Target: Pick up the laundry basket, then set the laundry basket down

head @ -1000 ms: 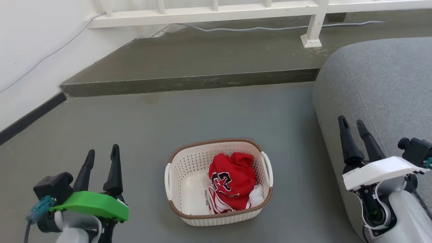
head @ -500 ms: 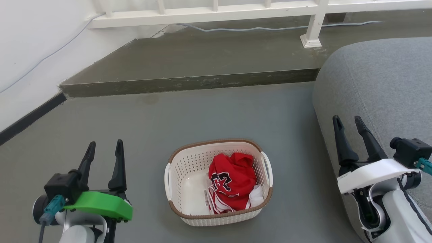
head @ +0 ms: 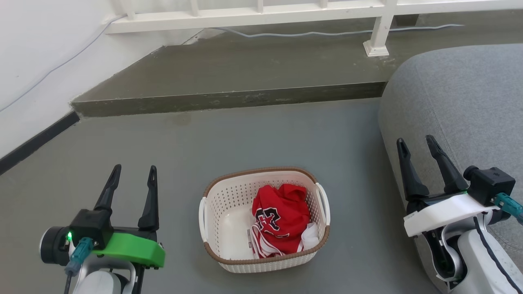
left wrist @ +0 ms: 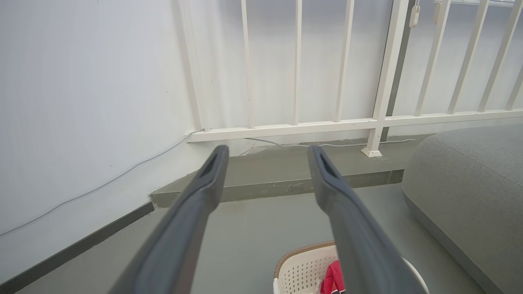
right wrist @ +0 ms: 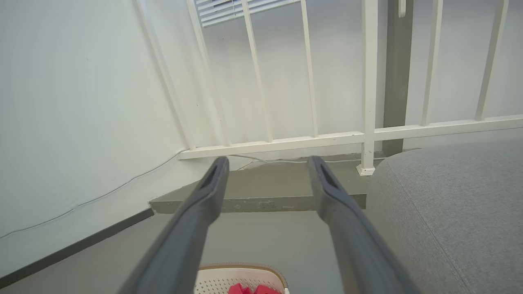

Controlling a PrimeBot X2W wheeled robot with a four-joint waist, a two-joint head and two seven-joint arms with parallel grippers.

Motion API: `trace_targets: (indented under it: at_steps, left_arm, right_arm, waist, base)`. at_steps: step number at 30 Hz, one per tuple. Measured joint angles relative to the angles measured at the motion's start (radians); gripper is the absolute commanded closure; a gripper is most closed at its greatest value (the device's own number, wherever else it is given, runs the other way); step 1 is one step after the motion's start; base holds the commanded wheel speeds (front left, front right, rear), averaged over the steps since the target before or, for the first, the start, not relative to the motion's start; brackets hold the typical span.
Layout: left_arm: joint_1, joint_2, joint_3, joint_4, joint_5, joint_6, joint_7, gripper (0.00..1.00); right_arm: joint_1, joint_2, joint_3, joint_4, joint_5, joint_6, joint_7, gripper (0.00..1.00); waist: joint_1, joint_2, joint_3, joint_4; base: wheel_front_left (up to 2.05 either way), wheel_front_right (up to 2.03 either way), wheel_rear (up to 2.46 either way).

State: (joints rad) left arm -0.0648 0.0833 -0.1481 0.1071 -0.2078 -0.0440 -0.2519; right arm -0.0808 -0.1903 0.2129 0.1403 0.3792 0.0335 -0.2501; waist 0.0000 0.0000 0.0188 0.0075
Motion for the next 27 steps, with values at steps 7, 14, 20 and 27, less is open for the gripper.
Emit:
trace_targets:
  at_steps: [7, 14, 20, 27]
  left_arm:
    - [-0.002, -0.005, 0.007, 0.000, 0.000, -0.009, 0.000, 0.00]
    - [-0.002, -0.009, 0.013, 0.001, 0.001, -0.018, 0.000, 0.00]
    - [-0.002, -0.012, 0.020, -0.003, 0.001, -0.019, 0.000, 0.00]
    - [-0.007, -0.016, 0.028, -0.008, 0.001, -0.027, 0.000, 0.00]
  right_arm:
    - [0.000, 0.002, -0.006, 0.000, -0.002, 0.001, 0.000, 0.00]
    - [0.000, 0.006, -0.015, 0.000, -0.011, 0.005, 0.000, 0.00]
    - [0.000, 0.012, -0.020, 0.000, -0.011, 0.012, 0.000, 0.00]
    - [-0.003, 0.020, -0.030, 0.000, -0.015, 0.019, 0.000, 0.00]
  waist:
    - [0.0000, 0.0000, 0.003, 0.000]
    - [0.0000, 0.0000, 0.006, -0.001]
    - [0.0000, 0.0000, 0.021, -0.002]
    - [0.0000, 0.0000, 0.051, -0.006]
  base:
    - [0.00, 0.00, 0.00]
    - [0.00, 0.00, 0.00]
    - [0.00, 0.00, 0.00]
    - [0.00, 0.00, 0.00]
